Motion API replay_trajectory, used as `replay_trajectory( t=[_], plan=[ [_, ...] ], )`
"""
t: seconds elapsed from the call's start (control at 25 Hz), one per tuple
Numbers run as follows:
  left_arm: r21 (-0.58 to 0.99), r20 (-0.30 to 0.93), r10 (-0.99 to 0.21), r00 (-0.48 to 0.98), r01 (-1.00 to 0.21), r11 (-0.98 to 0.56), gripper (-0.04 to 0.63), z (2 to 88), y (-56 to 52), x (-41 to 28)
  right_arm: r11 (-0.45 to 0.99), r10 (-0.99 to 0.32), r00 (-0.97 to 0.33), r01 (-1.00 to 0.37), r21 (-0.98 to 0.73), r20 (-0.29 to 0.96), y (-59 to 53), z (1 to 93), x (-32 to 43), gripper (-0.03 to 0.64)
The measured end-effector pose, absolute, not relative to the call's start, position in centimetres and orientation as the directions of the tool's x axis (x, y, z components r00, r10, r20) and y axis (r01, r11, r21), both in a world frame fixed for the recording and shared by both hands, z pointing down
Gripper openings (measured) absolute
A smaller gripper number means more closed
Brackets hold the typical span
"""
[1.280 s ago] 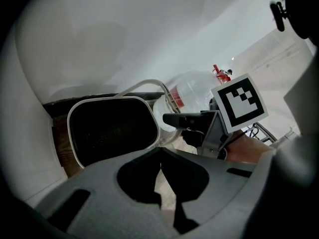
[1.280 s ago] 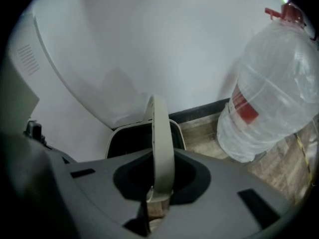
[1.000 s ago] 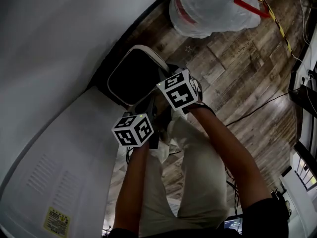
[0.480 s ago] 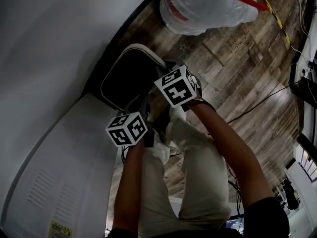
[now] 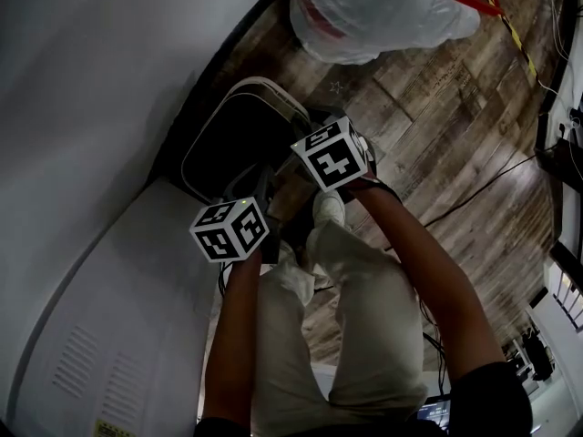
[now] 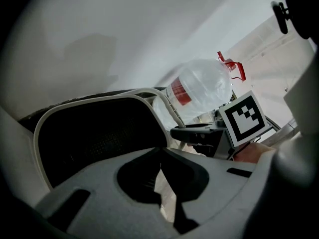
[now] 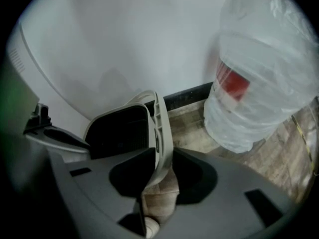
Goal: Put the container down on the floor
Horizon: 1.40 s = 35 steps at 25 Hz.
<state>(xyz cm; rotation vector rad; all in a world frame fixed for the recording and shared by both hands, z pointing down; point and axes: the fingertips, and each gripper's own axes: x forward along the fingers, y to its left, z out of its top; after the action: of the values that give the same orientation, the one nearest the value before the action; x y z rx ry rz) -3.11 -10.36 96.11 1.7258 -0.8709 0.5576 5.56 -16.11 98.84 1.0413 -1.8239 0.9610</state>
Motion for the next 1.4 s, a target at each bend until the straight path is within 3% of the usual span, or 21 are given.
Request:
replay_trajectory(
  t=[0.76,1.4],
  plan=[
    [0.604,0.725,-0.282,0.628,-0.777,-0.177,0.019,96.4,-10.6,-2.2,0.292,-0.254,-0.315,-0.926,-0.237,0.915,-14.5,100.5,7.9,0.112],
    [0.615,0.729,-0.271,0.628,-0.776,-0.142,0.018,87.9,-8.9,-1.9,0.226,-0.198,-0.304,-0.939,-0.259,0.932,-11.0,92.1,9.2,0.086]
  ],
)
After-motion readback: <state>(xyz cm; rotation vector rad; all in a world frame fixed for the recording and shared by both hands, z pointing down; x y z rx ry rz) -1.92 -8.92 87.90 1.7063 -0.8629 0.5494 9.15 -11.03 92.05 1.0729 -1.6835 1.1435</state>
